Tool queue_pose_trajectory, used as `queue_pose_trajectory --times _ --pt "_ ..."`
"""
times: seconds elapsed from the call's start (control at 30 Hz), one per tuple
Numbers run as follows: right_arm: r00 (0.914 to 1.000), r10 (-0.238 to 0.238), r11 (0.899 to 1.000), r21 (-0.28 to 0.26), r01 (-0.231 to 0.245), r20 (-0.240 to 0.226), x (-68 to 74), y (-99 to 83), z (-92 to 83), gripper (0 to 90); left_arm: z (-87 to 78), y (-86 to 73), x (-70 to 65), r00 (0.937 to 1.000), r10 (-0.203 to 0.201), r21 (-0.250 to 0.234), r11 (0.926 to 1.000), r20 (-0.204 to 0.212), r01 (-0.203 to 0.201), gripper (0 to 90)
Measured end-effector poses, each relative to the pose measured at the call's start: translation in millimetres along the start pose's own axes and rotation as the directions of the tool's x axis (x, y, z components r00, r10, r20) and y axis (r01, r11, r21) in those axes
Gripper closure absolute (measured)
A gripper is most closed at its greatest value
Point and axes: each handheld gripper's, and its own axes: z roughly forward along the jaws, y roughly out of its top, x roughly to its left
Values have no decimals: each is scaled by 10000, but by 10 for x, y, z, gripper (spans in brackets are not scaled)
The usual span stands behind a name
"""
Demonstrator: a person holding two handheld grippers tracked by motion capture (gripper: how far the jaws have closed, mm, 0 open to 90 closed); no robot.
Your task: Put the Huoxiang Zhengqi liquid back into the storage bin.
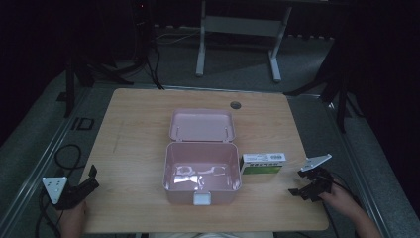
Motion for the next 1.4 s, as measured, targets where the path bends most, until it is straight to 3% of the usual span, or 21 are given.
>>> queue_pose_trajectory --times 0.23,0.3,0.33,0.57,0.8,0.9,1.07,1.2,1.23,1.4 --pt "9958 -888 9902 1066 904 -201 132 81 9 119 0 0 0 10000 29 5 10000 28 -29 21" --pt "9917 -1250 9785 1616 1284 -310 197 131 28 119 1 0 0 10000 28 9 10000 39 -28 21" --pt "9917 -1250 9785 1616 1284 -310 197 131 28 119 1 0 0 10000 28 9 10000 39 -28 21" --pt "9749 -2139 9436 2452 2226 -619 355 305 36 120 1 0 -1 9999 90 34 10000 79 -90 21" --pt "9579 -2614 9156 2834 2851 -1191 487 465 53 116 0 0 -2 9999 115 42 9999 109 -116 21" --pt "9447 -2990 8931 3092 3267 -1348 561 515 92 116 -2 0 0 9999 104 26 9999 117 -105 21" --pt "9254 -3306 8700 3203 3749 -1851 663 597 127 116 0 0 0 9999 99 30 9999 140 -100 21" --pt "9225 -3423 8642 3255 3836 -1785 701 665 141 114 -1 0 2 9999 95 26 10000 142 -95 21" --pt "9207 -3386 8620 3283 3863 -1943 702 680 144 115 -1 0 1 9998 103 26 9999 143 -103 21" --pt "9092 -3719 8439 3398 4152 -1874 760 752 156 114 2 0 0 9998 105 36 9999 166 -106 21"
